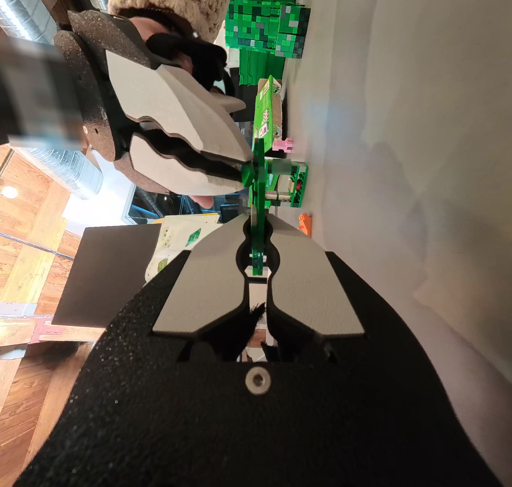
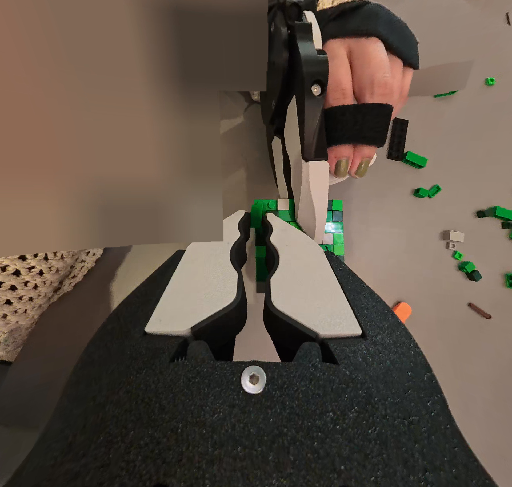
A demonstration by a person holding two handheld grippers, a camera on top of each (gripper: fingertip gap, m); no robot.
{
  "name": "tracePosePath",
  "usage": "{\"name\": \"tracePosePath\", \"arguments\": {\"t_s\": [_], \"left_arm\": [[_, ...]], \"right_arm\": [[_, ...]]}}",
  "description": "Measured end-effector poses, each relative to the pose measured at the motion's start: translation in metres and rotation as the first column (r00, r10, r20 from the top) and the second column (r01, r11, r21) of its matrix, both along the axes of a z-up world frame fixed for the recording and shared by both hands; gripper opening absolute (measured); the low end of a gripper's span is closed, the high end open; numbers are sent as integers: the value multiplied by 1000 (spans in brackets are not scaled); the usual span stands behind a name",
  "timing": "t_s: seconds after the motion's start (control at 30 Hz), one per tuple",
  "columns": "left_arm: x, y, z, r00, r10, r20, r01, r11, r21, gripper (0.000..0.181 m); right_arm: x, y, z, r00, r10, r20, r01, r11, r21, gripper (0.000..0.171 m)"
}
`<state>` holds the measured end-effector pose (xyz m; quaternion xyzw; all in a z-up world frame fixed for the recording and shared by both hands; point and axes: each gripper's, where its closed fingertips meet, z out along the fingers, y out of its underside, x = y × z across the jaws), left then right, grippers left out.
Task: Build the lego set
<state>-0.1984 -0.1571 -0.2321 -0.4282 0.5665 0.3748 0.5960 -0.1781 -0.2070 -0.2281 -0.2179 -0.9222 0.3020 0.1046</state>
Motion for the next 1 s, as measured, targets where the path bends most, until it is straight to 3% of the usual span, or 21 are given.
{"name": "tracePosePath", "arguments": {"t_s": [0.33, 0.47, 0.53, 0.63, 0.73, 0.9, 1.0], "left_arm": [[-1, 0, 2, 1000, 4, 21, -4, 1000, -6, 5], [-8, 4, 1, 998, 49, 41, -49, 999, -24, 6], [-14, 8, 0, 994, 85, 69, -82, 995, -49, 5], [-23, 11, 1, 984, 128, 125, -118, 990, -83, 6], [-27, 13, 0, 977, 148, 152, -132, 985, -107, 6], [-29, 13, -1, 974, 158, 160, -140, 983, -122, 6], [-29, 12, -2, 974, 156, 161, -136, 982, -129, 5]], "right_arm": [[-2, 6, 1, 999, 5, -35, -3, 999, 42, 13], [-9, 14, 9, 981, -41, -188, 58, 995, 85, 30], [-18, 21, 18, 908, -28, -419, 118, 974, 191, 33], [-21, 20, 25, 707, 86, -702, 234, 908, 348, 34], [-28, 28, 19, 534, 255, -806, 429, 740, 518, 28], [-36, 30, 10, 463, 324, -825, 515, 659, 548, 16], [-40, 31, 7, 468, 330, -820, 517, 650, 557, 12]]}}
